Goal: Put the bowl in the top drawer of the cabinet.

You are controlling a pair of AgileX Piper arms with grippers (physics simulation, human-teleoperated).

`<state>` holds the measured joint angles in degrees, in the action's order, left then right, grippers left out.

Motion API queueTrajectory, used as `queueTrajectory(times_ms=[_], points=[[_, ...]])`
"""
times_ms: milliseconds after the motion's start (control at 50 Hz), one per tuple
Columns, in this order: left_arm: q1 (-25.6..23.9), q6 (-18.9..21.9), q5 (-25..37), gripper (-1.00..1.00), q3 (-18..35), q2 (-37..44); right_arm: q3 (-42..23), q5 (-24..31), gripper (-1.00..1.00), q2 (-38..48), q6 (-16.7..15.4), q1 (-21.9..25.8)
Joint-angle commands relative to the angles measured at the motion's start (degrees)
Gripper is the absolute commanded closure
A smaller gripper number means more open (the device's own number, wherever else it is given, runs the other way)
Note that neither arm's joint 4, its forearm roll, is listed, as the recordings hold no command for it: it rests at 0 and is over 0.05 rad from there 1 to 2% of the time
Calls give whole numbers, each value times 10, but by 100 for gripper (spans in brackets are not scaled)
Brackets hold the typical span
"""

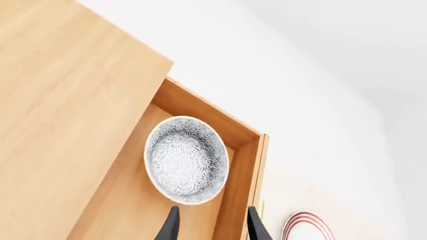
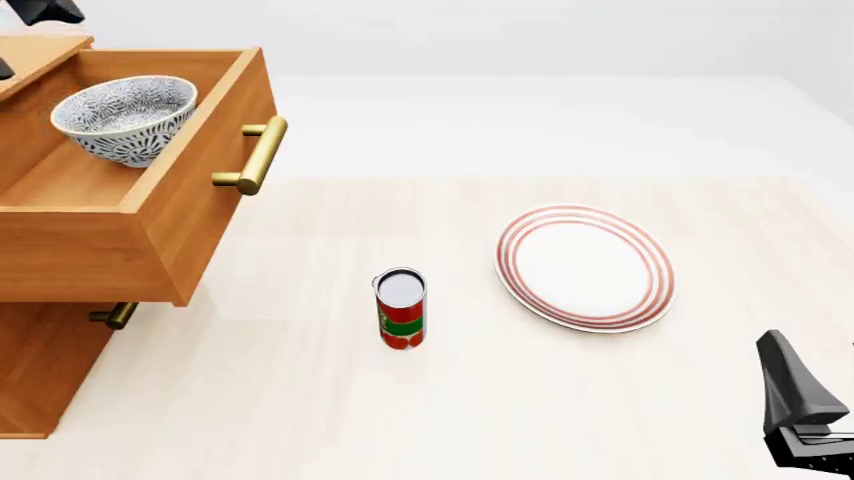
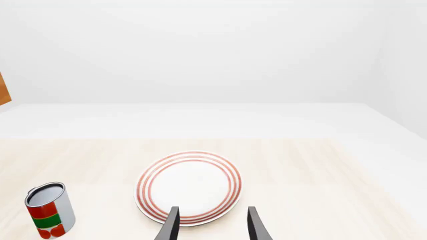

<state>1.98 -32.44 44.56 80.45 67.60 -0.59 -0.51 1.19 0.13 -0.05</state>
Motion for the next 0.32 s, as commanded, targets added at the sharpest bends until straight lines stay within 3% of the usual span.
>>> queueTrajectory(times_ms=[20, 120, 260, 280, 320], points=[[-38, -21, 13, -100, -20, -80, 0, 0, -100, 0, 0, 0], [-68, -46, -6, -100, -66, -132, 0, 0, -100, 0, 0, 0], [-124, -107, -72, -100, -195, -234, 0, 0, -100, 0, 0, 0], [-147, -104, -90, -100, -219, -259, 0, 0, -100, 0, 0, 0], [-147, -112, -112, -100, -258, -292, 0, 0, -100, 0, 0, 0]])
